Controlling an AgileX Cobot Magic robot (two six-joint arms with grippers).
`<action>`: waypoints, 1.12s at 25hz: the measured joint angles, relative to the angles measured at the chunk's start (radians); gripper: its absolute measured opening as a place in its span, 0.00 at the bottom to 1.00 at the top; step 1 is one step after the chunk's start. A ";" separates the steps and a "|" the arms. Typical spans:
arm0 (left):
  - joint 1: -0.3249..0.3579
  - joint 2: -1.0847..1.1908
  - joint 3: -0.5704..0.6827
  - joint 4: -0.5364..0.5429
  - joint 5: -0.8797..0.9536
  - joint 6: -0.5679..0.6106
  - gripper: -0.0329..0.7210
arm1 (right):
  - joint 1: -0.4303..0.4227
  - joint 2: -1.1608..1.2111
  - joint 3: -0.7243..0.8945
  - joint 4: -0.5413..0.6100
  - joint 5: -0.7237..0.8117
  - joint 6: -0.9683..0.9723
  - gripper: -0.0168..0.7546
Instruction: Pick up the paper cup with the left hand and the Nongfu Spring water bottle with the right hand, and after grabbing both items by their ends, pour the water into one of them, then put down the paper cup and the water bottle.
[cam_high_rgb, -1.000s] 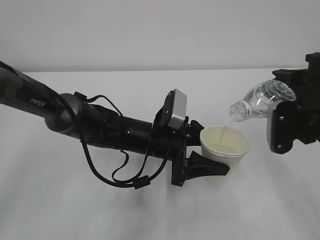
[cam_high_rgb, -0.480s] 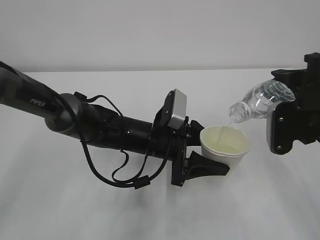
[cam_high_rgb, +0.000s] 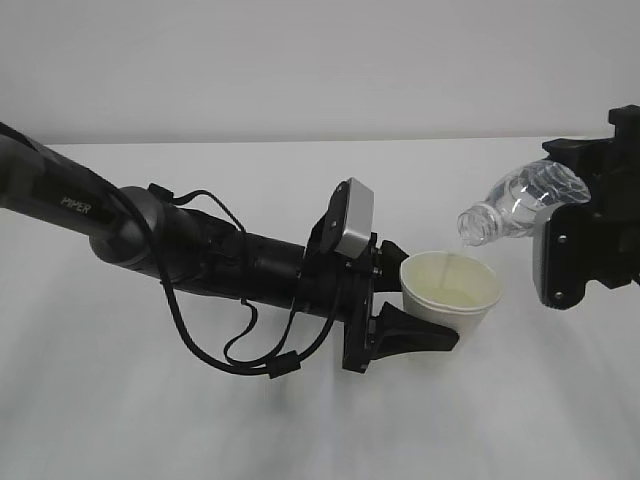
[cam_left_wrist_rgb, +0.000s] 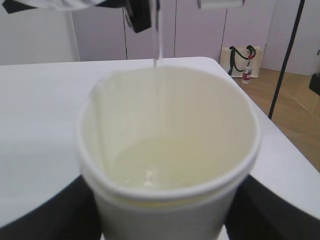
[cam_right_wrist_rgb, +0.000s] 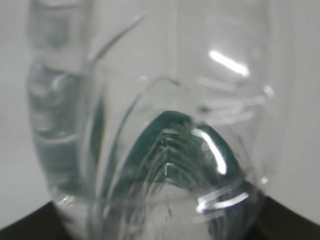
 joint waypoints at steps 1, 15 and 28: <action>0.000 0.000 0.000 0.000 0.000 0.000 0.67 | 0.000 0.000 0.000 0.000 0.000 0.000 0.58; 0.000 0.000 0.000 0.000 0.000 0.000 0.67 | 0.000 0.000 0.000 0.000 -0.001 -0.002 0.58; 0.000 0.000 0.000 0.001 0.000 0.000 0.67 | 0.000 0.000 0.000 -0.002 -0.001 -0.002 0.58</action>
